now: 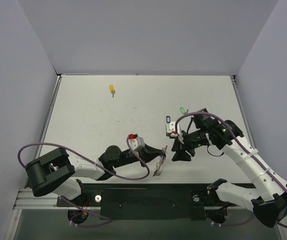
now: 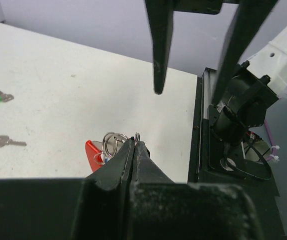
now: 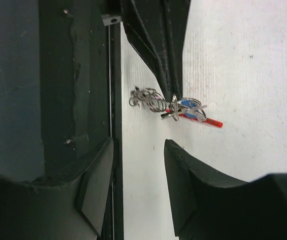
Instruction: Put the keys on the keyring
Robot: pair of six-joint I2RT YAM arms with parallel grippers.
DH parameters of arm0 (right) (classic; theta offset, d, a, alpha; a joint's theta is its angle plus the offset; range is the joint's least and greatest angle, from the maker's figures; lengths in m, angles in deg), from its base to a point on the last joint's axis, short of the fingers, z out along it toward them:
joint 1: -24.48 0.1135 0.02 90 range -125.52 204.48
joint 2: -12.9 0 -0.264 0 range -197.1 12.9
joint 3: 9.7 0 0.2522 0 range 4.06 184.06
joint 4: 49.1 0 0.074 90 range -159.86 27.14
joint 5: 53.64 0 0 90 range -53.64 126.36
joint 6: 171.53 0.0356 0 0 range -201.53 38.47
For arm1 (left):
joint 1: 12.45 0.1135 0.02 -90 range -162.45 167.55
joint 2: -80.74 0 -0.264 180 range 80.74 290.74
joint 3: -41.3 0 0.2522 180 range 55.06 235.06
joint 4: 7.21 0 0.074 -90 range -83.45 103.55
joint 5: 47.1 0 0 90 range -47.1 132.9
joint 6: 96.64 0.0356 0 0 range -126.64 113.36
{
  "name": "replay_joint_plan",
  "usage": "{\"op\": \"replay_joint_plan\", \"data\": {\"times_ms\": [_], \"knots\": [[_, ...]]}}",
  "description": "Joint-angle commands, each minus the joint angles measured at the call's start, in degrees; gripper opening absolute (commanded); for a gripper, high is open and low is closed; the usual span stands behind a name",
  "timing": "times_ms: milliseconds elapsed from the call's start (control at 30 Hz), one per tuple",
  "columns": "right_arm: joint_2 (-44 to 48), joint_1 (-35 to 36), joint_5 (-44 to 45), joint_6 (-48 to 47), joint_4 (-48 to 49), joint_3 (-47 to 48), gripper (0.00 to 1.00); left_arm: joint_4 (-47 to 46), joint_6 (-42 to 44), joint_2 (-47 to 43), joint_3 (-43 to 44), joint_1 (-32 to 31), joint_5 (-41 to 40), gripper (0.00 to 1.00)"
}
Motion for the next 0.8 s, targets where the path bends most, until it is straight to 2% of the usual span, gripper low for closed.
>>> {"op": "replay_joint_plan", "data": {"times_ms": [0, 167, 333, 467, 767], "knots": [[1.33, -0.44, -9.86, 6.79, 9.62, -1.81, 0.42, -22.21, -6.44, -2.67, 0.05, 1.95, 1.56, 0.00], [2.30, -0.88, -11.18, 19.09, 21.86, -4.88, 0.42, -22.21, -6.89, -5.22, 0.49, 2.83, 3.40, 0.00], [2.74, -1.84, -11.62, 24.29, 28.63, -6.65, 0.42, -21.69, -7.06, -7.24, 1.11, 4.06, 4.37, 0.00], [3.27, -3.42, -12.32, 25.88, 31.71, -6.91, 0.41, -20.54, -6.63, -8.29, 1.28, 4.41, 4.81, 0.00], [4.59, -4.22, -17.25, 24.39, 31.72, -9.72, 0.35, -17.91, -5.13, -10.49, 2.34, 4.94, 4.99, 0.00]]}}
